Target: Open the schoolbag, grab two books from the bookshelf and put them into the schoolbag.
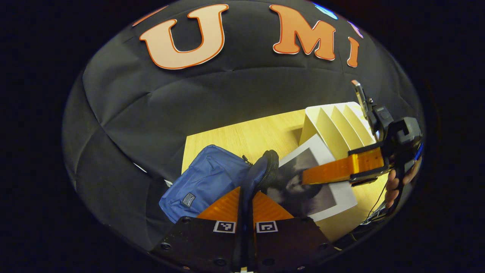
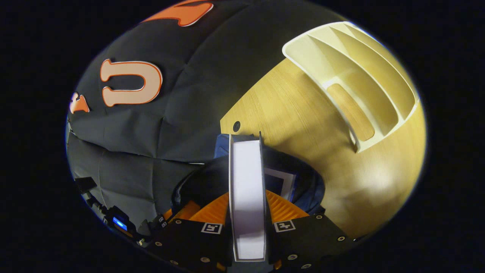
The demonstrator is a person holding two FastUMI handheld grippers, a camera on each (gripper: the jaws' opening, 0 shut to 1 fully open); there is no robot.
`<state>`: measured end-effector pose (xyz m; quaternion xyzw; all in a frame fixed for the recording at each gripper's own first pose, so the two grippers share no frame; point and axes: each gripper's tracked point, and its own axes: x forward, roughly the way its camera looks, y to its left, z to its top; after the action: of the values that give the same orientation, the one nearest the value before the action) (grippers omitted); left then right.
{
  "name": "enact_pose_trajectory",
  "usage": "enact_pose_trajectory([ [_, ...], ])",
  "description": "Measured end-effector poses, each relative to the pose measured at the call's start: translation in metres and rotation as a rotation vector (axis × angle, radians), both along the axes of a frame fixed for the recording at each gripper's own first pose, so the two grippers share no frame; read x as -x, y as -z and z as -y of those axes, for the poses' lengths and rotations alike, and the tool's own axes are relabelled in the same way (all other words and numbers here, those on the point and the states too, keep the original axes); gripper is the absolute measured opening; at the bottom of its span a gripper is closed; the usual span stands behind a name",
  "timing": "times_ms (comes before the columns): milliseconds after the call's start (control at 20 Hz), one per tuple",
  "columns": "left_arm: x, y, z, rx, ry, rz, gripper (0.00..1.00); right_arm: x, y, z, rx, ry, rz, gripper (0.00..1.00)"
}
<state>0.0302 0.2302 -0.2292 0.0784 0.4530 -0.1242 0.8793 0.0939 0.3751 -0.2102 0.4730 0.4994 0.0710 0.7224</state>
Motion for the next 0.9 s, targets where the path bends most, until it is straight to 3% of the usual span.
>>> enact_pose_trajectory([
  [400, 0.002, -0.004, 0.009, 0.016, 0.048, 0.009, 0.06, -0.010, 0.019, -0.037, -0.063, 0.077, 0.027, 0.35],
  [600, 0.004, -0.002, 0.018, 0.027, 0.074, 0.002, 0.05, -0.002, 0.039, -0.058, -0.041, 0.050, 0.041, 0.35],
  [900, 0.004, -0.006, 0.026, 0.020, 0.158, 0.007, 0.05, -0.005, 0.049, -0.085, -0.096, 0.052, 0.046, 0.36],
])
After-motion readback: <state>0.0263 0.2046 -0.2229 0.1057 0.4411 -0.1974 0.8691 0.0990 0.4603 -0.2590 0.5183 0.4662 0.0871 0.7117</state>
